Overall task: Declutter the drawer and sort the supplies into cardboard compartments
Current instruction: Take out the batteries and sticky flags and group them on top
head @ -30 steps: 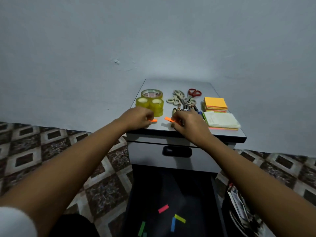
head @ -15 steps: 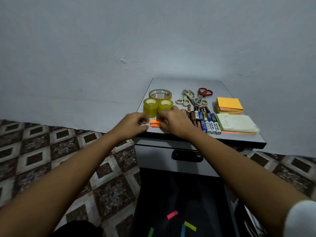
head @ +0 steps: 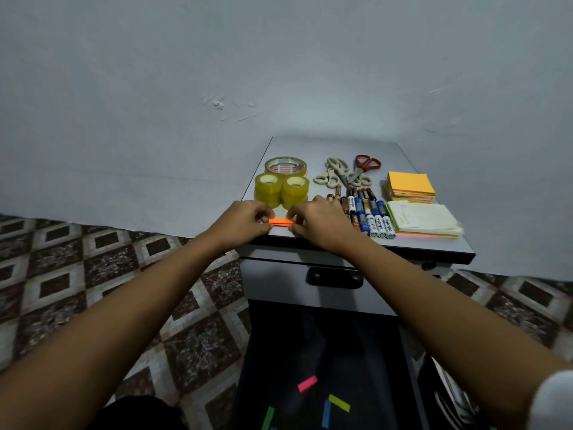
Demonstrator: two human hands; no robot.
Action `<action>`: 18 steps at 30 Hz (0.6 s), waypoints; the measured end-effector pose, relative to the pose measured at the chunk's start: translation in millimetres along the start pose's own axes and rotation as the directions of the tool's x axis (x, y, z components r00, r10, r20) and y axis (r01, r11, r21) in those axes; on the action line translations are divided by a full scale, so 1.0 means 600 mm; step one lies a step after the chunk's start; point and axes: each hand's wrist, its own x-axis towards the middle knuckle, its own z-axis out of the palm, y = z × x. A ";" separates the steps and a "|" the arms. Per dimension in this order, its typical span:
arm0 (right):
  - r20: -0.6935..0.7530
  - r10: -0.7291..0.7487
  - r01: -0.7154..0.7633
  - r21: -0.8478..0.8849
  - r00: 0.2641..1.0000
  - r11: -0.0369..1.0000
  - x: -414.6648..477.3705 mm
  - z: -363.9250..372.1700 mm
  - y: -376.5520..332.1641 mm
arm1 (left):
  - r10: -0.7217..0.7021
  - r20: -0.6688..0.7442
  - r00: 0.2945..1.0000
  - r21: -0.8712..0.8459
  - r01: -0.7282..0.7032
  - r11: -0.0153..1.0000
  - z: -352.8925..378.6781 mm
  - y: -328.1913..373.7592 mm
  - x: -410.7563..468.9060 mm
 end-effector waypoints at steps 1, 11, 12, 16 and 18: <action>-0.013 -0.001 0.002 0.001 1.000 1.000 0.000 0.002 -0.003 | 0.005 0.001 1.000 0.008 -0.005 1.000 0.001 0.003 0.000; -0.104 0.073 -0.074 0.000 0.992 0.997 0.008 0.010 -0.010 | -0.009 -0.034 0.999 0.008 0.009 1.000 0.001 0.006 0.013; -0.115 0.088 -0.089 -0.002 0.989 0.996 0.010 0.010 -0.011 | -0.013 -0.043 0.999 0.010 0.013 1.000 0.002 0.006 0.016; -0.126 0.112 -0.113 -0.004 0.986 0.994 0.015 0.014 -0.011 | -0.023 -0.059 0.998 0.018 0.024 1.000 0.007 0.007 0.022; -0.132 0.106 -0.107 0.002 0.986 0.994 0.014 0.014 -0.007 | -0.032 -0.056 0.998 0.013 0.033 0.999 0.007 0.008 0.021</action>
